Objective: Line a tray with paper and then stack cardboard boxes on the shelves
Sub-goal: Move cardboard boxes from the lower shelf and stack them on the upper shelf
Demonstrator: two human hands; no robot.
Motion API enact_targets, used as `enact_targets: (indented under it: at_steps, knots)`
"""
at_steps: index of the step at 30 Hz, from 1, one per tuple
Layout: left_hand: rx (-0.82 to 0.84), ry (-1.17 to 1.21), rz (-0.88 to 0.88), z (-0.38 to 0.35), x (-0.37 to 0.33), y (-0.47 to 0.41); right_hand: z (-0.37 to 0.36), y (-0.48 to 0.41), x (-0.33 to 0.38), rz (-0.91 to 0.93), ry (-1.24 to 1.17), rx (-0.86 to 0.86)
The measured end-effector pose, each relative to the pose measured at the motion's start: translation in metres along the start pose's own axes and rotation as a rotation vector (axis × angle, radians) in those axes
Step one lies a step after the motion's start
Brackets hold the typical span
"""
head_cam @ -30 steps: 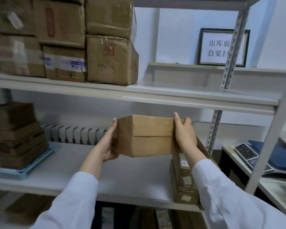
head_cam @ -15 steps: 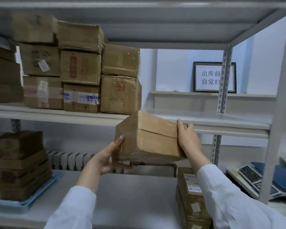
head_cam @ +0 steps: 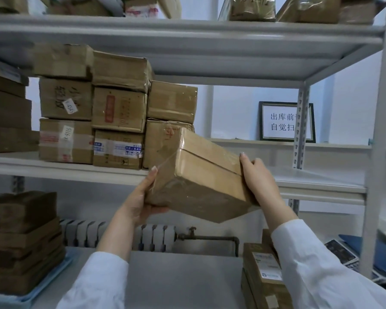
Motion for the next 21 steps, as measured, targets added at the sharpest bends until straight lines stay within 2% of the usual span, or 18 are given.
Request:
enact_targets:
  at_steps: [3, 8, 10, 13, 15, 18, 21]
  knots:
    - [0.024, 0.025, -0.076, -0.003, -0.019, -0.004, 0.014, -0.007, 0.017, 0.055, -0.034, -0.054]
    - [0.054, 0.079, -0.166, -0.019, -0.04, -0.009, 0.039, -0.017, 0.032, 0.165, -0.196, -0.25]
    - [0.058, 0.11, -0.19, -0.027, -0.044, -0.014, 0.046, -0.02, 0.03, 0.176, -0.222, -0.332]
    - [0.032, 0.149, -0.224, -0.036, -0.045, -0.026, 0.044, -0.022, 0.02, 0.171, -0.236, -0.367]
    - [0.003, 0.125, -0.261, -0.045, -0.045, -0.034, 0.036, -0.025, 0.017, 0.191, -0.222, -0.333]
    - [-0.062, 0.053, -0.29, -0.06, -0.042, -0.047, 0.011, -0.032, 0.014, 0.185, -0.286, -0.17]
    - [-0.129, -0.064, -0.312, -0.071, -0.035, -0.06, -0.01, -0.026, 0.013, 0.087, -0.596, 0.022]
Point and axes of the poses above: each hand's wrist, its own y-axis away from the middle knuckle, its own z-axis out of the back of the hand, x = y × z, the point moved 8 cm from there along -y, towards the middle knuckle, and after that the axes turned 7 degrees about z, right-handed, at the moved point
